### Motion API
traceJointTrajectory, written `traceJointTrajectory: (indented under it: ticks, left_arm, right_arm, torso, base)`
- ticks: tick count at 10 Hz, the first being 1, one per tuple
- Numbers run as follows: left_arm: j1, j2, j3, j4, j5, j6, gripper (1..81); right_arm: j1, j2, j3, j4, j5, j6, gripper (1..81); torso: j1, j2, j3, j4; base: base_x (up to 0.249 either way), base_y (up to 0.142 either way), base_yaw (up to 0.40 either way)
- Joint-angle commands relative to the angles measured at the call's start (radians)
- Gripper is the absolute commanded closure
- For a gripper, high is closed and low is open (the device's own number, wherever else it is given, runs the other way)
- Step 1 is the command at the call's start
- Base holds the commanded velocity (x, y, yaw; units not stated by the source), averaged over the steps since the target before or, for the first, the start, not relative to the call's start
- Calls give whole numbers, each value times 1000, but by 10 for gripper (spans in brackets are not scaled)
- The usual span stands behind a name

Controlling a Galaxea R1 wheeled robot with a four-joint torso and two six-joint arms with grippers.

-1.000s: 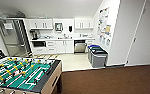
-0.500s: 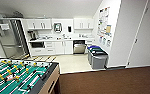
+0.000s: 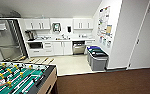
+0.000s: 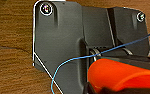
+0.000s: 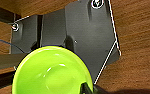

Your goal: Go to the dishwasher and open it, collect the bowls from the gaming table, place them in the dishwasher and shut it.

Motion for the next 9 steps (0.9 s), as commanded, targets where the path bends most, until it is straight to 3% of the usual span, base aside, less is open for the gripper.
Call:
traceJointTrajectory:
  ticks: [1, 9]
  left_arm:
    - [-52, -6, 1, 9, 67, 4, 811]
    - [-50, -5, 1, 8, 67, 4, 811]
  right_arm:
    - [42, -12, 4, -7, -50, -4, 811]
    - [40, -12, 4, -5, -49, -4, 811]
  torso:
    - [0, 0, 0, 0]
    - [0, 0, 0, 0]
  base:
    - [197, 0, 0]
    - [201, 0, 0]
